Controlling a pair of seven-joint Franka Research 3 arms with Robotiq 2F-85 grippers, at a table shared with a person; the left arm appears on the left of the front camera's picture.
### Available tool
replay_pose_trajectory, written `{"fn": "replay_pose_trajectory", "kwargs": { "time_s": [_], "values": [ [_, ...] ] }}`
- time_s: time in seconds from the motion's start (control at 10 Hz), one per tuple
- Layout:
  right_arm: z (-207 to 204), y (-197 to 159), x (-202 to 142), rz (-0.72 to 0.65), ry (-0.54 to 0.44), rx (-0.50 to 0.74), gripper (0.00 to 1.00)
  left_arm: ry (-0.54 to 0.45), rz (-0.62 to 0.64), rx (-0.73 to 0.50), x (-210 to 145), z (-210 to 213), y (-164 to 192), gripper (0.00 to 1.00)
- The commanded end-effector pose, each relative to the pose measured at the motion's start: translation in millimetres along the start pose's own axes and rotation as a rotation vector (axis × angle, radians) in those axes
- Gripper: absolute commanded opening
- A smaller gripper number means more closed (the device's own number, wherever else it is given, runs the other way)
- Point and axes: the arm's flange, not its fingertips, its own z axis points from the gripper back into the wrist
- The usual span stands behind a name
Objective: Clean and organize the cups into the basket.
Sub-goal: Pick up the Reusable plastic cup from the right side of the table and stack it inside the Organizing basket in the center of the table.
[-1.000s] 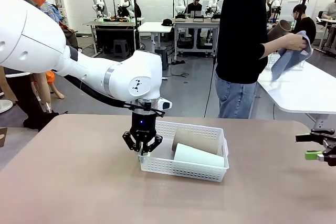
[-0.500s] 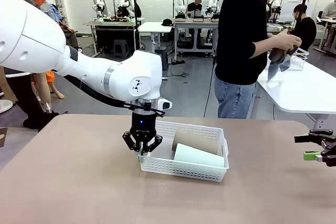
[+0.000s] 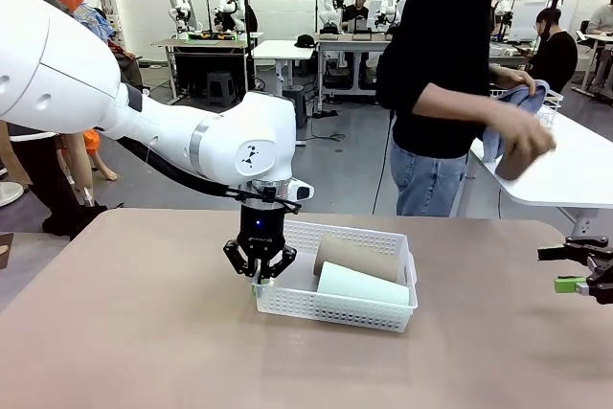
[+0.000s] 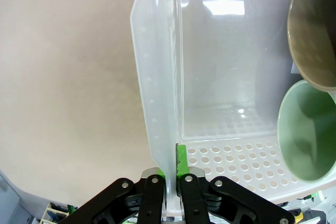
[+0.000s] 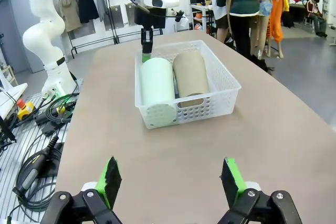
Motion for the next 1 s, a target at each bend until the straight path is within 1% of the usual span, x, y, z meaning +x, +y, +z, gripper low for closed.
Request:
{"fn": "replay_pose_trajectory", "kwargs": {
  "time_s": [0.0, 0.9],
  "values": [
    [-0.1, 4.2, 1.1, 0.000, -0.008, 0.001, 1.00, 0.004, -0.002, 0.007, -0.2, -2.7, 3.6, 0.00],
    [-0.1, 4.2, 1.1, 0.000, -0.008, 0.001, 1.00, 0.004, -0.002, 0.007, -0.2, -2.7, 3.6, 0.00]
  ]
}}
